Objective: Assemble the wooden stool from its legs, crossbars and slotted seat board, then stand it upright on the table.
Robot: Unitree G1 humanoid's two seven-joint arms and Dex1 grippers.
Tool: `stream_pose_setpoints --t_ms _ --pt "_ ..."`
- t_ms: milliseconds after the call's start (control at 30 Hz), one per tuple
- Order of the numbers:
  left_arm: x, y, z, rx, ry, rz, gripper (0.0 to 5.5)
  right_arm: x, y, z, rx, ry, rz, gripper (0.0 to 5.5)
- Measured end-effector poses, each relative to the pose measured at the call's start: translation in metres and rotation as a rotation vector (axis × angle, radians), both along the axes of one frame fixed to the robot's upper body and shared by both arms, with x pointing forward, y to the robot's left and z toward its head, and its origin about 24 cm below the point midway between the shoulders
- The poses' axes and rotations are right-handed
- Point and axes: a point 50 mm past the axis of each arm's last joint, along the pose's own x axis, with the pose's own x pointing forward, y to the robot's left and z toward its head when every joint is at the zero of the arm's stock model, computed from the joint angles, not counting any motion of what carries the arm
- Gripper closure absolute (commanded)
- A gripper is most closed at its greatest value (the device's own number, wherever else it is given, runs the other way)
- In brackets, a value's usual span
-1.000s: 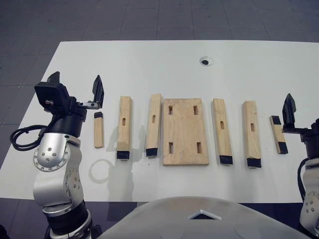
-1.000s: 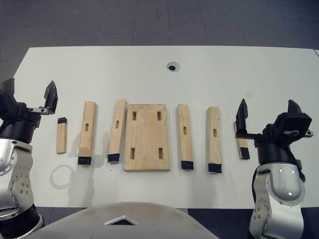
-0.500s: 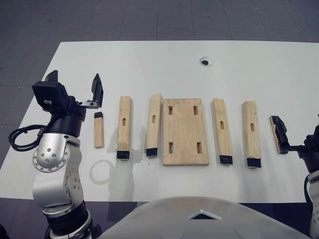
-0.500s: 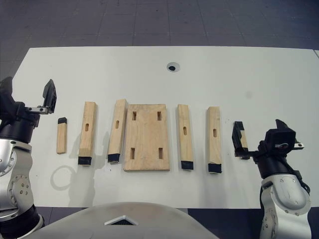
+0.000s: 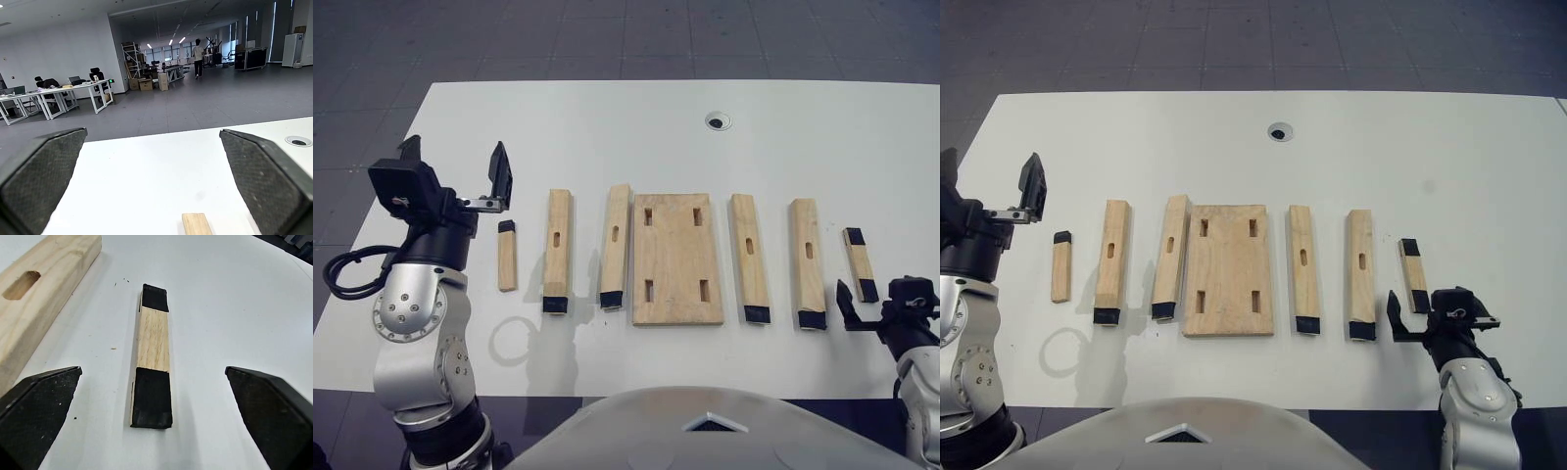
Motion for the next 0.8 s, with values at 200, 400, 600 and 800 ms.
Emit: stream_pose_setpoints --t_ms 200,400,600,800 --pt "-0.002 0.000 0.003 -0.005 -0.011 -0.002 0.49 0.007 0.003 0.003 0.048 0.064 -0.030 0.00" --pt "-0.004 -0.001 0.005 -0.005 -0.013 -0.002 0.49 0.016 0.002 0.009 0.064 0.133 -0.028 0.00" --pt "-0.005 -0.002 0.005 -0.010 -0.007 -0.004 0.49 0.019 0.001 0.010 0.104 0.155 -0.028 0.00" --pt "-0.005 -0.002 0.004 -0.016 -0.003 -0.006 0.46 0.022 0.000 0.010 0.113 0.160 -0.013 0.52"
